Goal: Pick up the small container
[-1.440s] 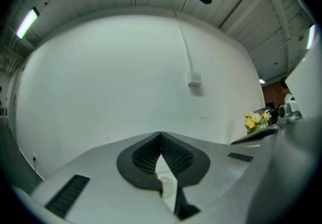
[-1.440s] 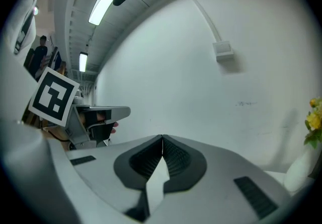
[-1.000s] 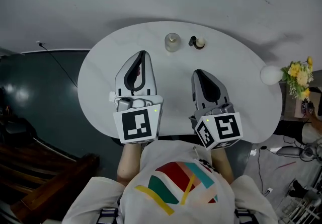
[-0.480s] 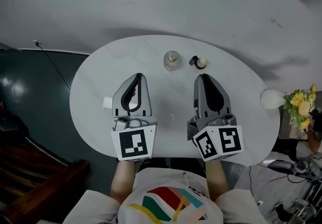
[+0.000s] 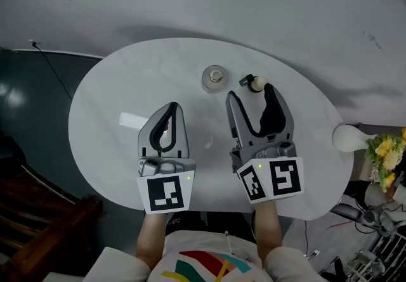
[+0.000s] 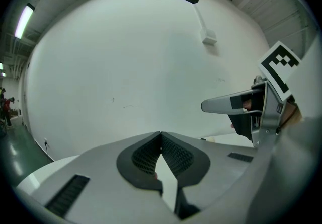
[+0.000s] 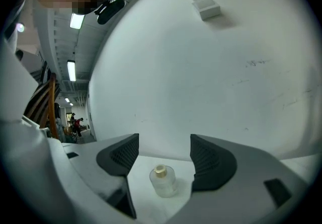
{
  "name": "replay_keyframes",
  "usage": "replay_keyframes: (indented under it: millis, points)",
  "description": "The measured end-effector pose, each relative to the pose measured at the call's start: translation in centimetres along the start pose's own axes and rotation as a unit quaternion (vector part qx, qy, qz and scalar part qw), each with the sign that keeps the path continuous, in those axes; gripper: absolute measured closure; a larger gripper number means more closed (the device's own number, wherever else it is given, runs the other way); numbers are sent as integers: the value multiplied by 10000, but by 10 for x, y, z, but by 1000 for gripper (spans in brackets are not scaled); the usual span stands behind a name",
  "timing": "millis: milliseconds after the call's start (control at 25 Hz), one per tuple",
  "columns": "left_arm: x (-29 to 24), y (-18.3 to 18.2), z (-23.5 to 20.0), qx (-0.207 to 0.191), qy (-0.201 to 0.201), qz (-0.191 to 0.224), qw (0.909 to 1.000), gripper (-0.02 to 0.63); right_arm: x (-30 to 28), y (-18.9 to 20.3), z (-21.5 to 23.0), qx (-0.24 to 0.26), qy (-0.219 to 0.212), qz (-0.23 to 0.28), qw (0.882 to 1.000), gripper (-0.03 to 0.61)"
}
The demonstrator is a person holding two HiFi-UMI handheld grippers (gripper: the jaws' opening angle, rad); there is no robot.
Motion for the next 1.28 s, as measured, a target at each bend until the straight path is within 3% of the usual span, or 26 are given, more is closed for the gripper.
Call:
replay_keyframes:
  millis: [360,640,1280]
  points:
    - [-24,29,-1,381,28,-178,9991,595,-32,27,-4,352,-67,-441,9984,259]
    - [-31,52,-3,53,-26,-367,9993,595,-56,45,-4,373,-62,-671,9970,253]
    - [-37,88,-30,514,-185,-579,9968,595,-97,86,-14,715,-45,-1386,9878,238]
Point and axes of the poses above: the fingertips, and each gripper's own axes: x backward along the fingers, z to its right, y out of its underside, the point moved 3 cm from there along x, backward along the fingers, and after that the axes turned 9 degrees about -z, right-handed, at the moved point
